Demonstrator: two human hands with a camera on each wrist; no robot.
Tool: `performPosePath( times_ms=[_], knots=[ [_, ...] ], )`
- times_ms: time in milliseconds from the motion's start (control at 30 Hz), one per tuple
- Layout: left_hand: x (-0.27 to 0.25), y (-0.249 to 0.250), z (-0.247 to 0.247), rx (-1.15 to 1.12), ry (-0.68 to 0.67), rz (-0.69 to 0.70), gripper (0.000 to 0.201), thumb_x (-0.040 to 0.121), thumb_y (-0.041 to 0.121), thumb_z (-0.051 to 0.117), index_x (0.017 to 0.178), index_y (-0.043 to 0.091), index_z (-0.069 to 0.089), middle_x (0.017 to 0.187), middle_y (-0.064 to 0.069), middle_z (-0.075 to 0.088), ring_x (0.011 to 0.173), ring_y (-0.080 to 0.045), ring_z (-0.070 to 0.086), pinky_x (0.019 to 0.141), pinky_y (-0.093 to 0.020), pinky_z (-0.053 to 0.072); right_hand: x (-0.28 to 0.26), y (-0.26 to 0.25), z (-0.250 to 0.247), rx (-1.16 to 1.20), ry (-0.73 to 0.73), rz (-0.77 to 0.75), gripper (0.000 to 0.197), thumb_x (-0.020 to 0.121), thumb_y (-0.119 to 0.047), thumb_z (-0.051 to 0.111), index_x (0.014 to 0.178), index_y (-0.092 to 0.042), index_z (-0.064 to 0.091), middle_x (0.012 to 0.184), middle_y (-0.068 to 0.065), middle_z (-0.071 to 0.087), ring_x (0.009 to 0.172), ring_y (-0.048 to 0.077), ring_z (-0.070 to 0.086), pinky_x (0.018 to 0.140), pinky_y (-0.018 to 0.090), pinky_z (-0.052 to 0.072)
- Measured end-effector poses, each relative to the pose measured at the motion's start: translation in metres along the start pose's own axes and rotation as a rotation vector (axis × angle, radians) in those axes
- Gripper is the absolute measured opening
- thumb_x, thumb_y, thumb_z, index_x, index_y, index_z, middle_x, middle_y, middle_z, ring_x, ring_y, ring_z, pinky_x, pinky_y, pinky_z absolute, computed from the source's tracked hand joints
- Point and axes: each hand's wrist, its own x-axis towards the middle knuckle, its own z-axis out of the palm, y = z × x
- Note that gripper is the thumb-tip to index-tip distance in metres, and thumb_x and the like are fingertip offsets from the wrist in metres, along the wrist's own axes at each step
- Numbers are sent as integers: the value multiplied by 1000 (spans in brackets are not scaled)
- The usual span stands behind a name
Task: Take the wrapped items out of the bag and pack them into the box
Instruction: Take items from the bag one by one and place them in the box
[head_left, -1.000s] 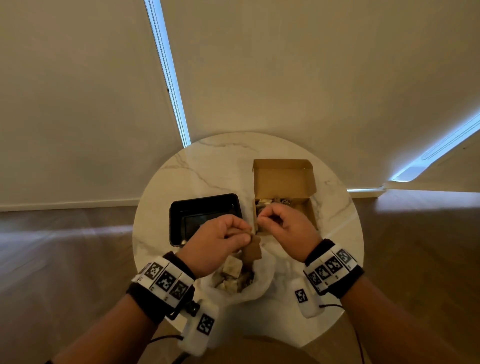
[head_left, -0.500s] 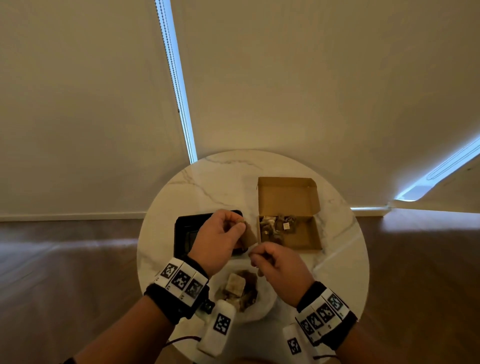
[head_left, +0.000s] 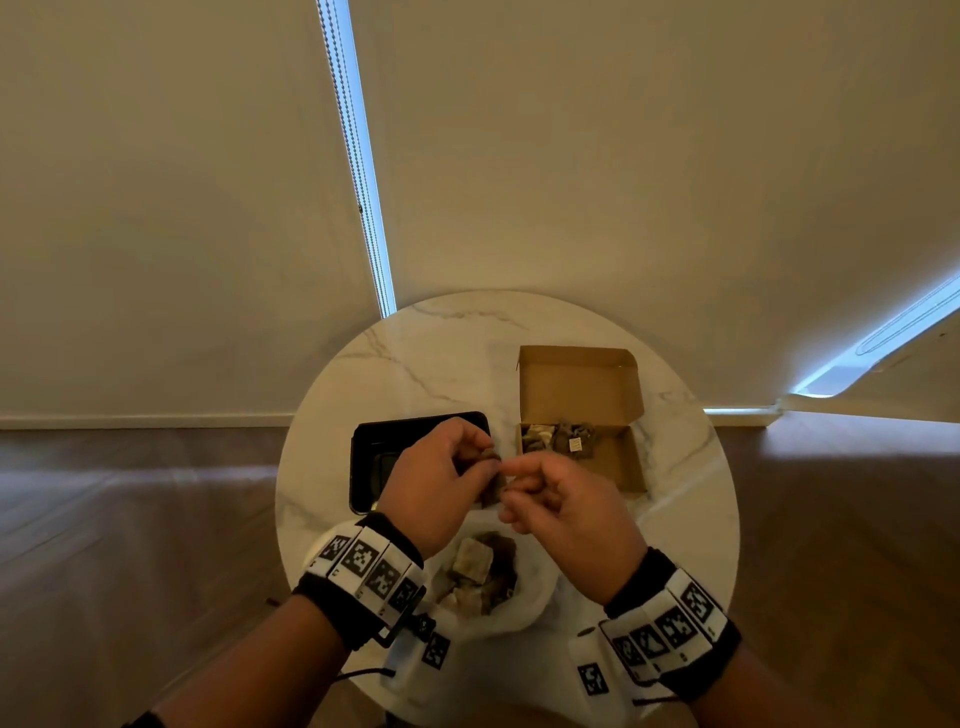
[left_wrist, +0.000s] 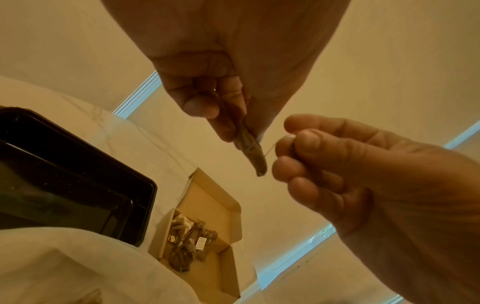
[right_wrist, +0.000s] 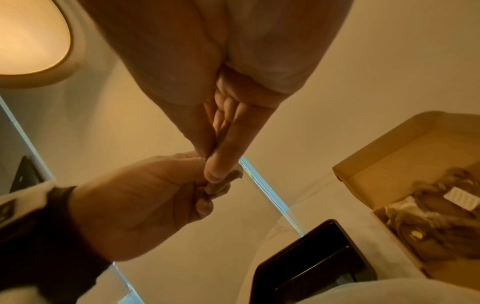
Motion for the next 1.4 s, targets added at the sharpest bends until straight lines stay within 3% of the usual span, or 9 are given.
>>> performPosePath(
  times_ms=[100,333,533,667,867,1067,1167,1267,1400],
  knots=[
    [-3,1,1,-58,-40,5,17,91,20,76,100,30,66,88,8,74,80,-1,70,73,-15,56,9,-3,1,94,61,43,13,94,-6,70,101,-18,69,85,3,74,75,17,75,67,28,61],
    [-1,-1,0,-323,-71,-139,10,96,12,70,105,17,71,92,-6,79,86,-22,77,83,-44,64,23,8,5,99,177,85,6,92,-11,75,93,-16,72,77,3,73,63,19,70,52,35,58],
    [0,-3,-2,-376,-87,-191,13,94,10,72,107,13,69,91,-12,78,84,-32,77,78,-50,64,26,13,10,94,201,50,16,97,-6,66,104,-17,74,83,-1,76,72,13,73,64,27,60],
    [0,-5,-2,-476,-66,-206,19,89,6,77,107,7,70,93,-17,77,85,-29,76,81,-45,64,25,14,13,80,173,20,18,99,-4,61,108,-14,74,92,0,77,79,14,75,72,30,63],
    [-2,-8,-1,-555,-101,-240,24,86,5,80,108,5,70,97,-19,77,86,-26,74,83,-42,63,28,10,11,259,141,77,13,96,2,64,99,-9,71,74,8,72,60,19,68,56,29,59],
    [-9,-19,-6,-464,-52,-239,18,90,4,76,106,9,71,87,-2,78,77,-12,72,69,-27,61,27,31,12,199,103,207,20,96,-24,71,94,-5,67,69,13,65,54,23,59,44,31,48],
    [-17,-34,-14,-358,-22,-249,16,92,4,72,104,15,71,85,3,76,81,-12,74,72,-32,64,23,53,22,-10,-108,356,26,101,-34,60,92,-11,70,80,13,72,61,23,67,47,31,49],
    [-30,-51,-23,-286,-44,-286,17,93,5,70,102,19,71,91,-1,74,85,-15,74,74,-34,65,27,79,47,-591,-352,350,33,102,-40,51,88,-14,67,85,4,67,75,19,66,66,33,52],
    [-48,-66,-31,-231,-86,-291,19,94,5,70,106,19,69,97,-4,73,79,-16,75,68,-26,61,38,99,79,-902,-348,360,37,104,-43,43,103,-15,66,96,5,63,93,25,62,75,32,43]
  ],
)
